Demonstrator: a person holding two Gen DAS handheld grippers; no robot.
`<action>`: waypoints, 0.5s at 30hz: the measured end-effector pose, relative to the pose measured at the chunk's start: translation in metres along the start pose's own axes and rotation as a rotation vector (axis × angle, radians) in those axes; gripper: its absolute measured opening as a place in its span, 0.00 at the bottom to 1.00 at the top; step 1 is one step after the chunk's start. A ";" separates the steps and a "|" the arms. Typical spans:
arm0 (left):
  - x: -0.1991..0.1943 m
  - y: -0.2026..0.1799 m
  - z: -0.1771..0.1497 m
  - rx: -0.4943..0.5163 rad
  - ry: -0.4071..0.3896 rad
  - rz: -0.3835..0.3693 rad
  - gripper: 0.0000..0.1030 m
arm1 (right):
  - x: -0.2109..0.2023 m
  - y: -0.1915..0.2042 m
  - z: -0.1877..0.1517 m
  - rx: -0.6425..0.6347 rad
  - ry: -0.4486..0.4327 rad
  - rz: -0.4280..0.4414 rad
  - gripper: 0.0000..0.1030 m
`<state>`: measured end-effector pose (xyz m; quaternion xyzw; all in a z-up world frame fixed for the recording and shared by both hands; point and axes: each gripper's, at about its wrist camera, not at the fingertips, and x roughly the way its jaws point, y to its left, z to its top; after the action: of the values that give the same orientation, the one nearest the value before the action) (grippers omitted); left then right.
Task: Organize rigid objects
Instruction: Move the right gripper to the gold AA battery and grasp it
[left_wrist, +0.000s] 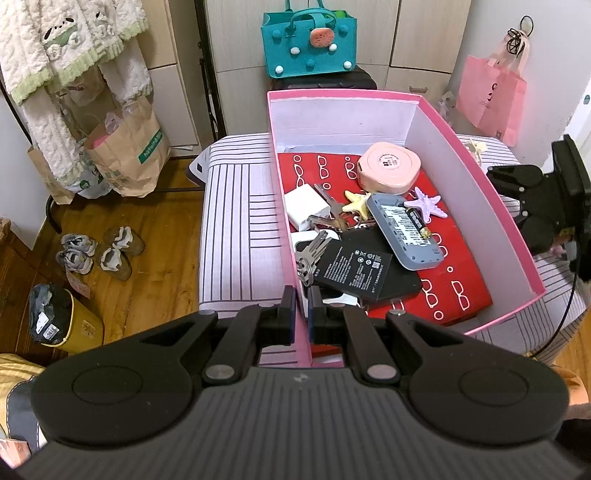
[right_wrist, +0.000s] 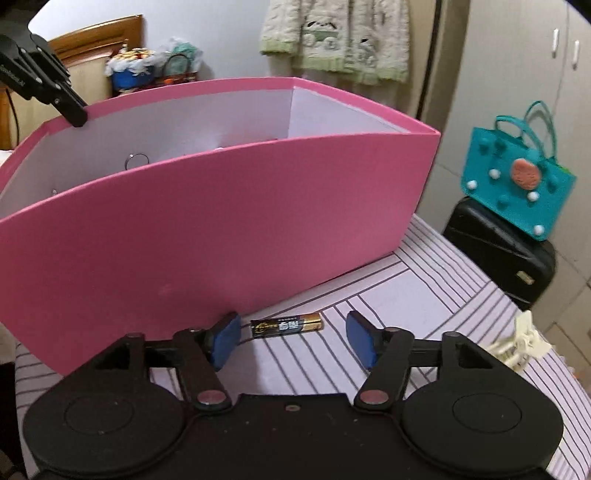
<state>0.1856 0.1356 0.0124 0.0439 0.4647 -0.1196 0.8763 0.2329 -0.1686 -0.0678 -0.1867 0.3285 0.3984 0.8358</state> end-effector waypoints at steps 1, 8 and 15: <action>0.000 0.000 0.000 -0.002 0.001 0.000 0.06 | 0.001 -0.005 -0.001 0.010 0.001 0.027 0.65; 0.001 0.000 0.000 -0.005 0.002 0.008 0.06 | 0.000 -0.007 -0.001 0.034 -0.014 0.082 0.46; 0.001 0.001 -0.001 -0.003 0.003 0.007 0.06 | -0.016 0.003 -0.002 0.109 -0.032 -0.043 0.46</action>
<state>0.1856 0.1361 0.0115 0.0443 0.4658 -0.1160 0.8761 0.2224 -0.1766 -0.0579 -0.1418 0.3322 0.3647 0.8582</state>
